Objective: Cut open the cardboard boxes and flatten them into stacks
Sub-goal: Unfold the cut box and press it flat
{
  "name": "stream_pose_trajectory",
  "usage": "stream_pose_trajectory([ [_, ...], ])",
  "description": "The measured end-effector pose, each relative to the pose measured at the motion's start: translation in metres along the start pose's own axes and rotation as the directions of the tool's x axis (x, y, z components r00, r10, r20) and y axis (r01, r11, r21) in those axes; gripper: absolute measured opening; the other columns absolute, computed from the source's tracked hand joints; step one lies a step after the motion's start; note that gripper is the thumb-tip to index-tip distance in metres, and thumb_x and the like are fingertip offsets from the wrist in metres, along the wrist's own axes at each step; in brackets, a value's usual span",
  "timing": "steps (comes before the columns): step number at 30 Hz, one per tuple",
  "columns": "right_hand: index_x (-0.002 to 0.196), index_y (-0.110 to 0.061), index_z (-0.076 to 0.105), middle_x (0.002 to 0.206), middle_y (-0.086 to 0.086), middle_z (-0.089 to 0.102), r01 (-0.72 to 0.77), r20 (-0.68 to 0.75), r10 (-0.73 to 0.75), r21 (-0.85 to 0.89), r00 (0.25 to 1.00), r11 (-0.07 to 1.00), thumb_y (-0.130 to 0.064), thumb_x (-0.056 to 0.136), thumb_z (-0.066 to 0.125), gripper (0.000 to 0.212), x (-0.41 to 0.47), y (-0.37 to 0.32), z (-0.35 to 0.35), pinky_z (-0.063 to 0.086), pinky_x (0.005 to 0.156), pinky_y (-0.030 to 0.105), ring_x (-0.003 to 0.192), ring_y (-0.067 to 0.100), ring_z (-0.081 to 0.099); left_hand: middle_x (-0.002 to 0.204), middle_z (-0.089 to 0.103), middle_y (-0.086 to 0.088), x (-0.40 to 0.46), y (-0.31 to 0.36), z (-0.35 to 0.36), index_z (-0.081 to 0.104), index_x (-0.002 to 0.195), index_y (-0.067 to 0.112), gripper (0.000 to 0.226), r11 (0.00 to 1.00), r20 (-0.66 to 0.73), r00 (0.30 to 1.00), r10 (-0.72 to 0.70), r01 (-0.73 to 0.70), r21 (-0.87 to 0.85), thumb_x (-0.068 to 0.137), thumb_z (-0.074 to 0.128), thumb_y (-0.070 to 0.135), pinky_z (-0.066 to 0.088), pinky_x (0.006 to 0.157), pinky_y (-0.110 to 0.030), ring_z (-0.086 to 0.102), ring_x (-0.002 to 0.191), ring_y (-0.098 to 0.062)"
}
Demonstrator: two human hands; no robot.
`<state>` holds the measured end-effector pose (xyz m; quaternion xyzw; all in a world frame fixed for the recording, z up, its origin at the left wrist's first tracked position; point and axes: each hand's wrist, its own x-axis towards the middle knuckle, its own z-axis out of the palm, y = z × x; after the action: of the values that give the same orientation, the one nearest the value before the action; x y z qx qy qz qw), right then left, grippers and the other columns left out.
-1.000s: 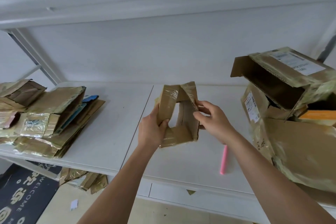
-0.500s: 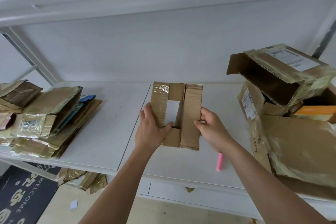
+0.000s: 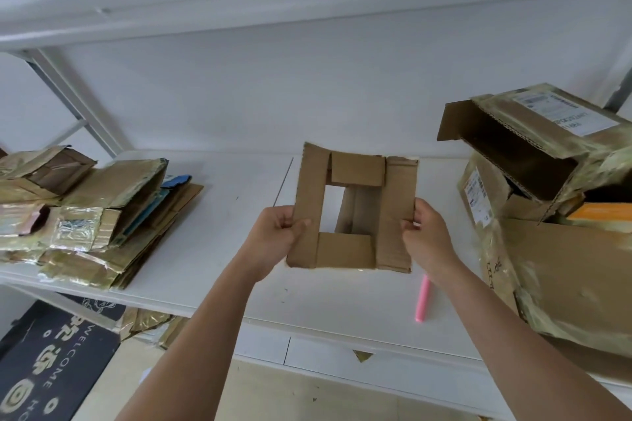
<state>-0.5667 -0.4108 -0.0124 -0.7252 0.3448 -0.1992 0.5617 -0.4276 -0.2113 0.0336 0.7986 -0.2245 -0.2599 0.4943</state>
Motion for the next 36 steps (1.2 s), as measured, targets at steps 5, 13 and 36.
stream_pose_trajectory([
  [5, 0.154, -0.027, 0.012, 0.162, 0.011, 0.011, 0.208, -0.181, -0.338, -0.503, 0.924, 0.839, 0.015, 0.074, 0.071, 0.108, 0.003, 0.002, -0.004, 0.036, 0.113, 0.042, 0.149, 0.034, 0.014, 0.068, 0.045, -0.007, -0.002, 0.006, 0.017, 0.046, 0.075, -0.006, 0.04, 0.992, 0.096, 0.993, 0.071, -0.081, 0.099, 0.089, 0.067, 0.024, 0.04, 0.064, -0.03, 0.044, 0.065, -0.02],
  [13, 0.156, -0.019, 0.012, 0.123, 0.004, 0.059, 0.391, 0.117, -0.421, -0.646, 0.9, 0.656, -0.027, 0.094, 0.062, 0.08, 0.002, -0.007, -0.01, 0.052, 0.094, 0.03, 0.108, 0.018, 0.062, 0.07, 0.055, 0.006, 0.0, 0.029, 0.027, 0.062, 0.083, 0.017, 0.012, 0.865, -0.031, 0.98, 0.196, -0.158, 0.476, 0.091, 0.056, 0.011, 0.043, 0.062, -0.031, 0.051, 0.064, -0.014],
  [36, 0.143, -0.038, 0.044, 0.151, -0.014, 0.04, 0.388, 0.498, -0.166, -0.383, 0.851, 0.838, -0.002, 0.099, 0.046, 0.058, -0.009, 0.008, 0.012, 0.044, 0.098, 0.022, 0.131, 0.014, 0.05, 0.095, 0.063, -0.017, -0.014, -0.076, -0.065, 0.058, 0.131, 0.004, 0.063, 0.628, 0.039, 0.906, -0.422, 0.324, -0.708, 0.074, 0.03, 0.002, 0.052, 0.075, -0.04, 0.058, 0.081, -0.03],
])
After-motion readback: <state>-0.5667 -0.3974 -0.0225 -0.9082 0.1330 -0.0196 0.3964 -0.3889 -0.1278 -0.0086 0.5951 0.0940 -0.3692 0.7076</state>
